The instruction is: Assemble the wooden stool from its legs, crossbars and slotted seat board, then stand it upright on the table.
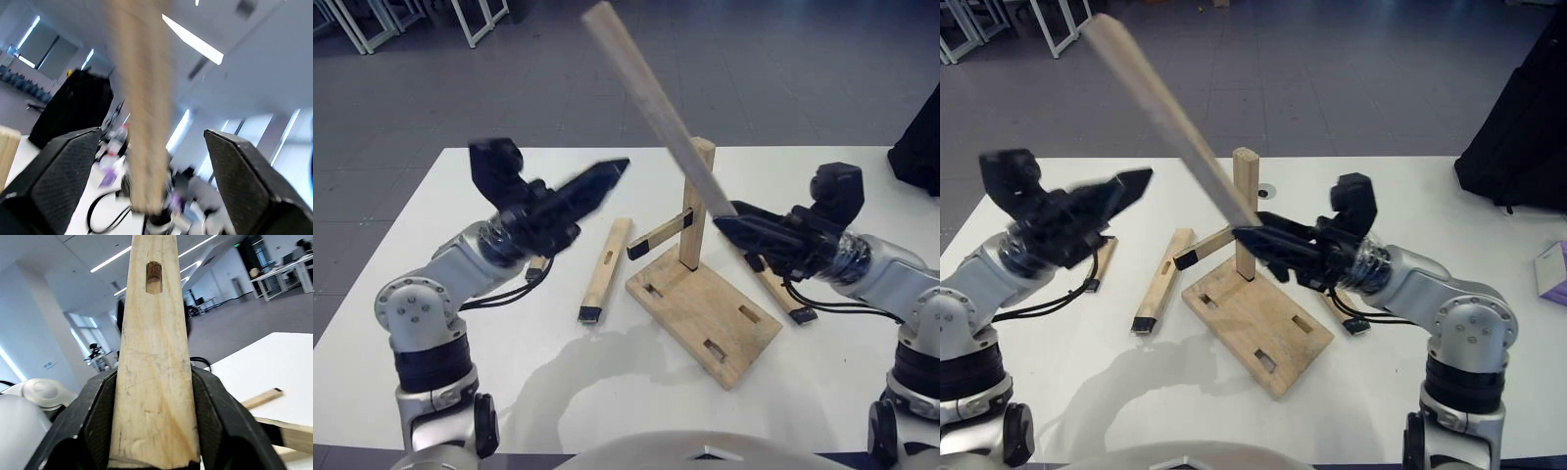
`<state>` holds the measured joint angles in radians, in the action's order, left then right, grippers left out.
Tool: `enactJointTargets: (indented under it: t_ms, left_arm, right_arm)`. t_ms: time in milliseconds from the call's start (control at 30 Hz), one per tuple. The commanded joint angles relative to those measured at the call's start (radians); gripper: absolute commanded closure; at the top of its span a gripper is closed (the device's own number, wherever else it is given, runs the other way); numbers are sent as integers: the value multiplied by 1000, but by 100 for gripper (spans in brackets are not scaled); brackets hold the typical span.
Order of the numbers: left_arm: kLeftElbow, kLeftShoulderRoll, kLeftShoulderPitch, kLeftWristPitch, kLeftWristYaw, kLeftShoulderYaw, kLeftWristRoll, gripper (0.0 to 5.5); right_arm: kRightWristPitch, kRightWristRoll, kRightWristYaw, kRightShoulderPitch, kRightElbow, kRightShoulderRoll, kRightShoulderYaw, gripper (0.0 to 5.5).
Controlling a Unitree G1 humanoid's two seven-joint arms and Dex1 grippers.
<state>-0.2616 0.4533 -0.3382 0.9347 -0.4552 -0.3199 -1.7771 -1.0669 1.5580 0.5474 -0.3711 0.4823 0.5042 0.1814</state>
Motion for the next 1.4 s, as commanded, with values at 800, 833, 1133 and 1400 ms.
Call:
enactJointTargets:
  t_ms: [800, 833, 1133, 1400]
  left_arm:
    - [-120, 157, 39, 64, -53, 141, -12, 309]
    - [-125, 160, 40, 65, -59, 145, -6, 312]
    - [-100, 216, 114, 4, -76, 48, 152, 348]
    - [-259, 256, 427, -74, -94, -129, 350, 348]
  right_arm:
    - [40, -211, 85, -78, -38, 116, -166, 347]
    - [39, -220, 98, -80, -41, 126, -165, 347]
    - [10, -195, 157, -38, -87, 291, 20, 213]
    - [114, -533, 193, 413, 113, 384, -41, 149]
